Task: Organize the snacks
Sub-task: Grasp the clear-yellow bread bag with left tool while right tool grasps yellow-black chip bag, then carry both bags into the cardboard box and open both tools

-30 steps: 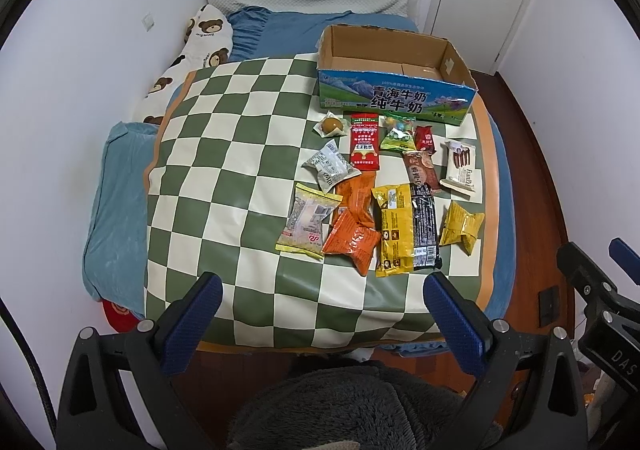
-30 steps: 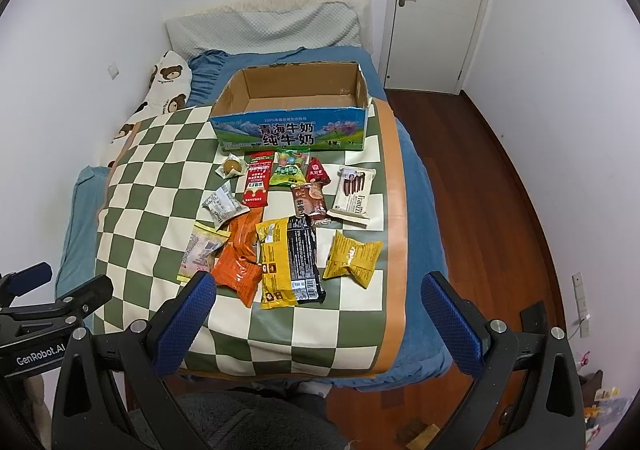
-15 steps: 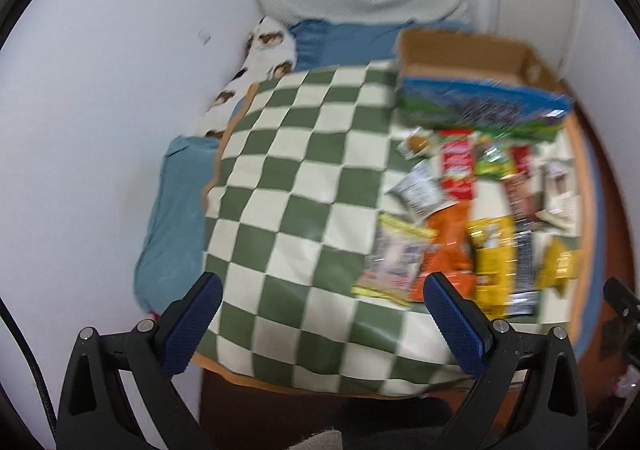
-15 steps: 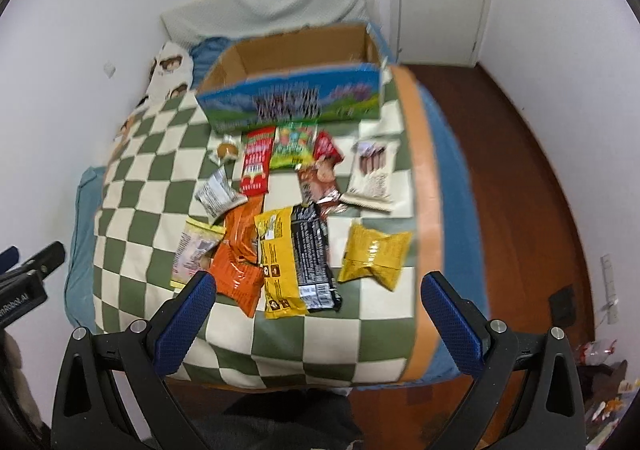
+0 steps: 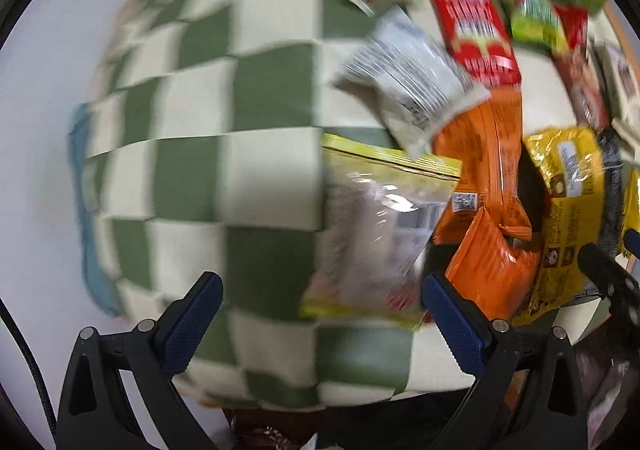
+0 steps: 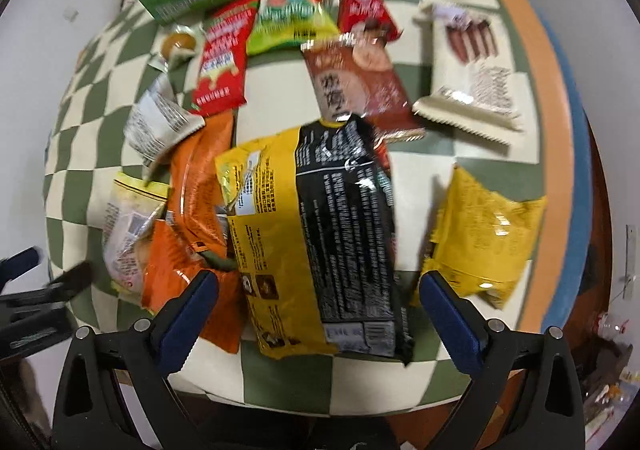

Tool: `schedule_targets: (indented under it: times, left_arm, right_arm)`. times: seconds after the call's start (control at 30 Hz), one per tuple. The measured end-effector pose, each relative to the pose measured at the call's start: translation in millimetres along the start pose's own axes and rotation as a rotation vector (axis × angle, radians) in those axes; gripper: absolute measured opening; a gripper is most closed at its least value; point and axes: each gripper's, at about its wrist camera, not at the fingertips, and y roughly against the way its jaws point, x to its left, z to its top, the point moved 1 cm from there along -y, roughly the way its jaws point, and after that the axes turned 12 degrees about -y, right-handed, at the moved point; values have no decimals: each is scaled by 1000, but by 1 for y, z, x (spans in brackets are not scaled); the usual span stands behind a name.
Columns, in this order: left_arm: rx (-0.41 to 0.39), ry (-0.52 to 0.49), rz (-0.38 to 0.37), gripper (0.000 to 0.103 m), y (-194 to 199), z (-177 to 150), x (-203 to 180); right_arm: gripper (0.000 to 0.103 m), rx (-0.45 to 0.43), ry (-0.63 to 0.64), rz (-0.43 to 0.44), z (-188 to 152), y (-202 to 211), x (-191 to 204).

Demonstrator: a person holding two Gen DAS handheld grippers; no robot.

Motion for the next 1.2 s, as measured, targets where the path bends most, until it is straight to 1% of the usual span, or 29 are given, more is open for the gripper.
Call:
schedule_targets:
  times: [0.03,0.07,0.1,0.17,0.23,0.27,0.33,0.4,0.43,0.5,0.57,0.63,0.7,0.8,0.83,0.87,0.93,1.0,1.1,1.2]
  left_arm:
    - [20,-19,-24,97,-14,7,-3]
    - [36,-19,-39,83,-23,10,-4]
    - [51,-8,-57,75,-32,13,-2]
    - [59,26,-112,63,-43,16,4]
    - [40,56,-114,58,-45,16,16]
    - [29,65,-104,58,-44,17,20]
    - [9,84,-74,58,-43,17,32]
    - [6,92,-76,58,-47,17,39]
    - [11,91,-85,59,-50,17,41]
    - [14,73,-74,60,-54,19,39]
    - [11,54,-57,60,-56,19,35]
    - [4,56,-53,60,-57,18,32]
    - [-4,65,-57,60,-52,15,31]
    - [-23,78,-58,58,-53,9,32]
    - [-26,88,-59,51,-52,6,32]
    - [-27,97,-63,48,-50,-1,33]
    - [-34,107,-64,46,-43,-12,29]
    - [-42,103,-53,44,-38,-20,23]
    - [-55,113,-48,43,-29,-34,22]
    - [-70,141,-63,43,-16,-51,20]
  right_arm:
    - [102,9,-4,3,0,-5,2]
    - [102,17,-9,-2,1,-11,4]
    - [102,29,-9,-12,2,-17,6]
    - [102,43,-4,-46,3,-30,11]
    - [101,52,-3,-67,5,-39,14]
    - [99,51,-6,-76,5,-42,15]
    - [91,51,-23,-93,7,-49,16]
    - [90,61,-74,-69,8,-52,13]
    - [90,66,-99,-58,9,-53,11]
    - [90,73,-122,-61,9,-55,10]
    - [91,74,-121,-87,7,-61,14]
    - [94,74,-106,-113,7,-67,20]
    - [94,75,-85,-145,8,-76,29]
    - [92,73,-52,-187,3,-89,35]
    - [90,71,-46,-194,0,-96,38]
    - [89,67,-40,-202,-1,-98,39]
    - [88,63,-35,-200,-5,-98,41]
    - [87,55,-31,-181,-9,-96,42]
    - [87,43,-31,-147,-16,-86,43]
    - [87,35,-25,-112,-18,-76,36]
